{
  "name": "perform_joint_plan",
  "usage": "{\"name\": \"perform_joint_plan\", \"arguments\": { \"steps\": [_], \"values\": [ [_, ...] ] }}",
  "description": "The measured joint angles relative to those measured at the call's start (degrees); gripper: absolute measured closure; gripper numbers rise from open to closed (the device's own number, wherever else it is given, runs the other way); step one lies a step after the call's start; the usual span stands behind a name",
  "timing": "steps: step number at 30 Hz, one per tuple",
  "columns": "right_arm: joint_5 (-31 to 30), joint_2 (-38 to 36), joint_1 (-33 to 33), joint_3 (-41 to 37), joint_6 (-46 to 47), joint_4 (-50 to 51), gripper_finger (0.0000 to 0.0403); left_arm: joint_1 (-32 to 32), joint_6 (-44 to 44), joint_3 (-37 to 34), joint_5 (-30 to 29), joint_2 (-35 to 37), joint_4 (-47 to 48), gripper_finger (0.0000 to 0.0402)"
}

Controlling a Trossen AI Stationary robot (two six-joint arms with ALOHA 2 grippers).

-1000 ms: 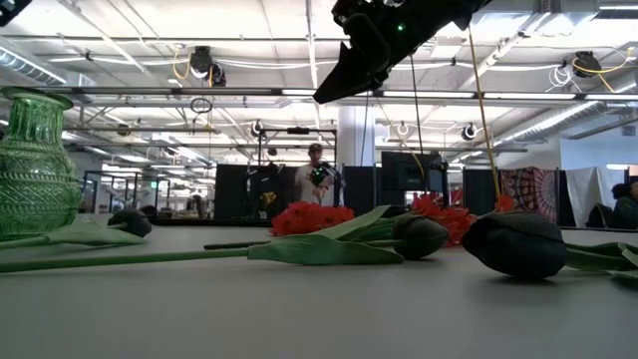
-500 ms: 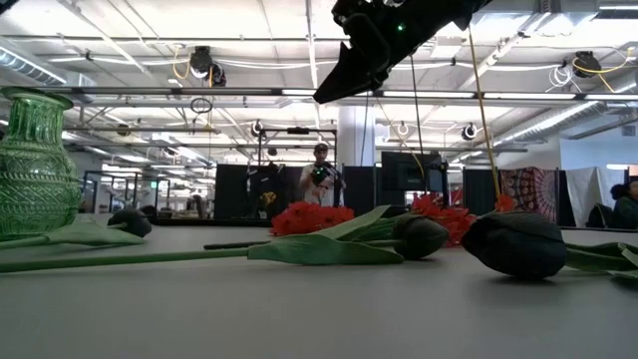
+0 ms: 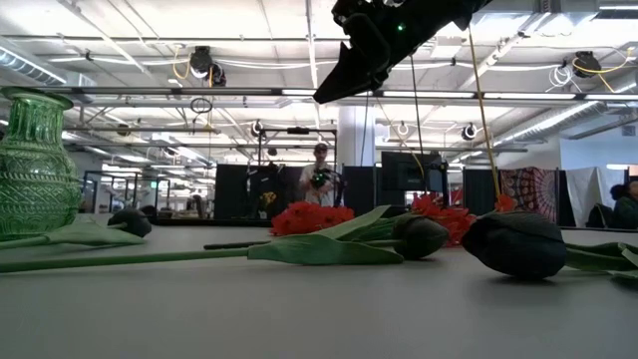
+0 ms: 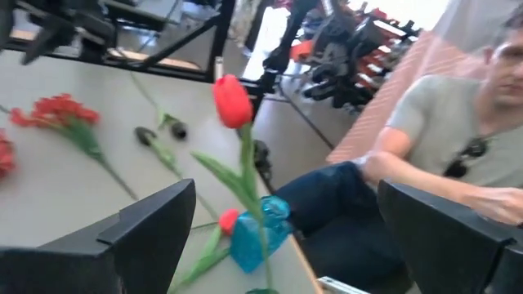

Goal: Sort flowers into vase by color
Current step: Put the right light orange flower into the bottom green vase

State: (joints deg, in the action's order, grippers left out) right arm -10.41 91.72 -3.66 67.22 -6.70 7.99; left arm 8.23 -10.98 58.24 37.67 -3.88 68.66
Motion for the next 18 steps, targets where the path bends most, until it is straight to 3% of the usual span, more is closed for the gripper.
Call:
{"name": "perform_joint_plan", "arguments": {
  "steps": [9, 18],
  "values": [
    [0.0, 0.0, 0.0, 0.0, 0.0, 0.0, 0.0289, 0.0, 2.7, 0.0, -7.8, 0.0, 0.4, 0.0014],
    [0.0, 0.0, 0.0, 0.0, 0.0, 0.0, 0.0289, 0.0, 2.5, 2.6, -10.1, 0.0, 0.3, 0.0014]
  ]
}}
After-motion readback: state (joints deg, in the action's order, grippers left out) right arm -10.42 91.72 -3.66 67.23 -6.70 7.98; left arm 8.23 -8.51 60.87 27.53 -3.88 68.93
